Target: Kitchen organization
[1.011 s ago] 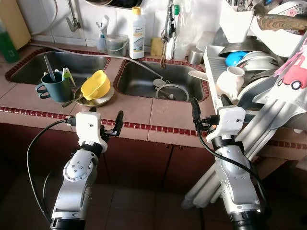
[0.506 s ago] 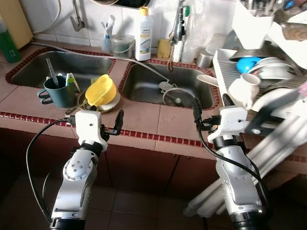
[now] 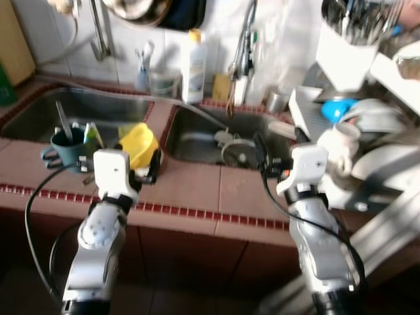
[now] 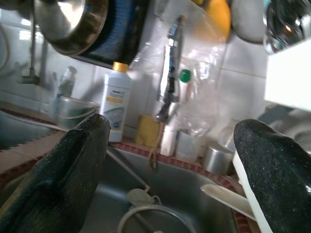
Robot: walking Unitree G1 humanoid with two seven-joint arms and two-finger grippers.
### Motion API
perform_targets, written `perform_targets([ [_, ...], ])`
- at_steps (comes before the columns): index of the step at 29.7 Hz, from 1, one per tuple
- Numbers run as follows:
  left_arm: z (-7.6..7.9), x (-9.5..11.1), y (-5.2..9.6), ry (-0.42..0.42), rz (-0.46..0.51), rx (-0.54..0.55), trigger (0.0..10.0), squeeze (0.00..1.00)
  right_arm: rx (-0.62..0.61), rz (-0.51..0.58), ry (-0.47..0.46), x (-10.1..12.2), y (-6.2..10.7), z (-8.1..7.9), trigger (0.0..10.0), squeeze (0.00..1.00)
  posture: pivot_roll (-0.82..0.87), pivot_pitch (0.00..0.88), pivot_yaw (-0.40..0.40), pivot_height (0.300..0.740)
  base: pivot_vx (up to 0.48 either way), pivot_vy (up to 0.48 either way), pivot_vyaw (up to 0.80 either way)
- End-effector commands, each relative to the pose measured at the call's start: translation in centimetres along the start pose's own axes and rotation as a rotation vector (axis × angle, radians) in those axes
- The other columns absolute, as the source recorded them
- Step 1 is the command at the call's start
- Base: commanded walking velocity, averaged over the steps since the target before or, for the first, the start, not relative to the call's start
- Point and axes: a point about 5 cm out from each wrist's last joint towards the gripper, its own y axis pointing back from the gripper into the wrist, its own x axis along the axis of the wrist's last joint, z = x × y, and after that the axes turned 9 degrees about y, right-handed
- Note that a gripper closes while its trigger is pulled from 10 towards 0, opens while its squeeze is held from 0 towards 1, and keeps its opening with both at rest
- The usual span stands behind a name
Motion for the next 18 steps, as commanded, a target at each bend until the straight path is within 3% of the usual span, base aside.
perform_targets([
  [1, 0.92, 0.08, -0.14, 0.006, 0.005, -0.036, 10.0, 0.00, -0.022, -0.007, 0.016, -0.11, 0.08, 0.91, 10.0, 0.00, -0.12, 0.000, -0.061, 0.740, 0.000, 0.000, 0.00],
  [15, 0.89, -0.07, 0.08, 0.024, -0.014, -0.041, 10.0, 0.00, -0.014, -0.008, 0.018, -0.05, 0.22, 0.70, 10.0, 0.00, -0.12, 0.000, -0.060, 0.740, 0.000, 0.000, 0.00],
  [18, 0.98, -0.12, 0.04, 0.021, -0.019, -0.047, 10.0, 0.00, -0.013, -0.007, 0.018, -0.03, 0.22, 0.67, 10.0, 0.00, -0.12, 0.000, -0.059, 0.740, 0.000, 0.281, 0.00],
])
